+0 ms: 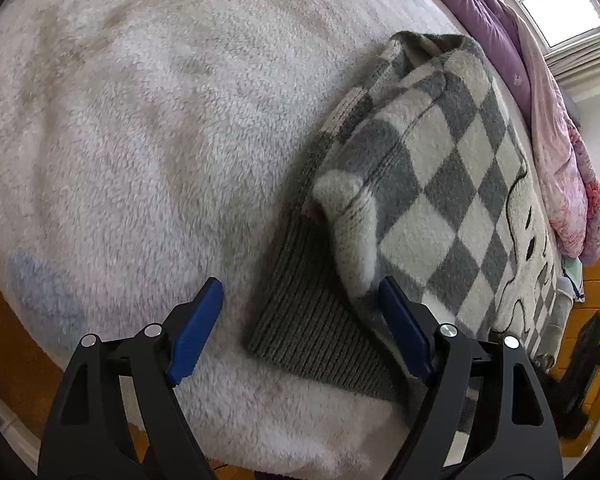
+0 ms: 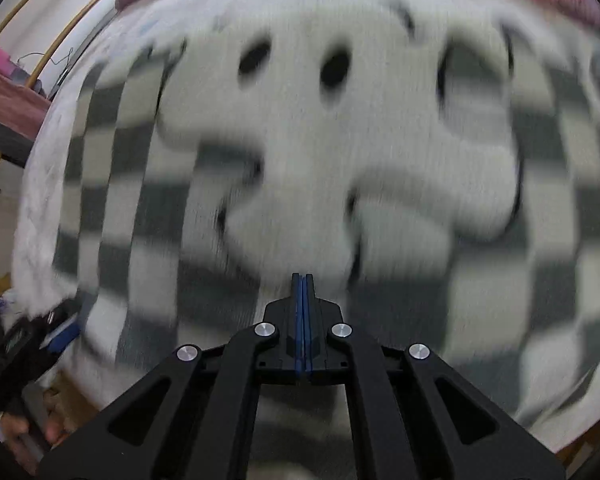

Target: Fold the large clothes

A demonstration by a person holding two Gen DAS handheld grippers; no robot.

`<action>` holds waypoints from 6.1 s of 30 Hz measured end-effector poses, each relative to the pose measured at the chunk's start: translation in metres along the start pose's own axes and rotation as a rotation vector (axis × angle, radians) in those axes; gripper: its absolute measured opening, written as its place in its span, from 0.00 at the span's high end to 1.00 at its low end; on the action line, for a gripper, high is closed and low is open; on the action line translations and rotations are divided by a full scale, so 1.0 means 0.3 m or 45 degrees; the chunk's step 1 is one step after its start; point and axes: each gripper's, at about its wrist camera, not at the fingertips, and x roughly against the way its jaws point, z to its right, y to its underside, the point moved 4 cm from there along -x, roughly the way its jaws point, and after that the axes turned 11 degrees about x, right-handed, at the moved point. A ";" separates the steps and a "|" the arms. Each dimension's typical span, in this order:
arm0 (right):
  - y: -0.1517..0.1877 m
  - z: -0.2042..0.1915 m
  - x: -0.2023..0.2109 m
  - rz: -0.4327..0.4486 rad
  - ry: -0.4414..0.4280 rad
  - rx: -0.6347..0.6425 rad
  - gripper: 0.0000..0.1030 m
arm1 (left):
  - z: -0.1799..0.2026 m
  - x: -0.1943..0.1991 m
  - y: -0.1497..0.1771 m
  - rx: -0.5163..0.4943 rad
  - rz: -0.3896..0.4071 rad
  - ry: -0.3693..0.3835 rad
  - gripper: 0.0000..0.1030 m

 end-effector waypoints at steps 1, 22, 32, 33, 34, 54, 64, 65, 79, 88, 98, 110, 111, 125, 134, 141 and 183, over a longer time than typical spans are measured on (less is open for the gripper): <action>0.050 0.001 -0.009 -0.006 -0.015 -0.014 1.00 | -0.004 0.000 0.010 -0.003 -0.002 0.001 0.23; 0.082 -0.304 0.085 0.203 -0.096 0.327 0.43 | -0.041 0.140 0.027 -0.003 -0.029 0.232 0.88; 0.107 -0.671 0.079 0.420 -0.072 0.880 0.22 | 0.010 0.252 0.004 -0.047 -0.058 0.338 0.91; 0.095 -0.687 0.061 0.425 -0.059 0.915 0.22 | 0.010 0.255 0.002 -0.046 -0.057 0.338 0.91; 0.085 -0.718 0.037 0.422 -0.062 0.950 0.22 | 0.013 0.255 0.003 -0.048 -0.056 0.340 0.91; -0.013 -0.599 0.106 0.422 -0.194 0.459 0.82 | 0.094 0.288 -0.126 0.003 0.005 0.238 0.46; 0.004 -0.181 0.396 0.571 -0.460 0.010 0.83 | 0.772 0.354 0.142 -0.499 0.210 0.275 0.78; 0.011 -0.120 0.433 0.594 -0.482 -0.042 0.83 | 0.817 0.363 0.176 -0.525 0.213 0.294 0.83; 0.384 0.626 0.572 0.732 -0.514 -0.737 0.84 | 1.387 -0.001 0.928 -0.988 -0.196 0.372 0.85; 0.582 0.849 0.350 0.580 -0.550 -1.147 0.84 | 1.394 -0.134 0.993 -1.010 -0.239 0.314 0.85; 0.516 0.879 0.286 0.432 -0.438 -1.108 0.79 | 1.147 -0.128 0.700 -0.852 -0.096 0.074 0.84; 0.386 0.961 0.362 0.327 -0.172 -0.876 0.52 | 0.907 -0.066 0.613 -0.712 -0.068 0.037 0.27; 0.371 0.966 0.369 0.336 -0.163 -0.866 0.49 | 0.883 -0.066 0.600 -0.677 -0.075 0.038 0.26; 0.348 1.025 0.151 0.286 -0.572 -0.897 0.10 | 0.726 -0.313 0.582 -0.486 -0.325 0.105 0.17; 0.188 0.944 0.074 0.354 -0.619 -0.811 0.06 | 0.771 -0.359 0.604 -0.502 -0.298 0.092 0.12; 0.211 0.989 0.080 0.450 -0.750 -0.904 0.34 | 0.813 -0.367 0.596 -0.469 -0.303 0.170 0.39; 0.135 2.016 0.669 0.823 -0.396 -0.845 0.59 | 2.034 -0.305 1.461 -1.303 0.156 0.524 0.71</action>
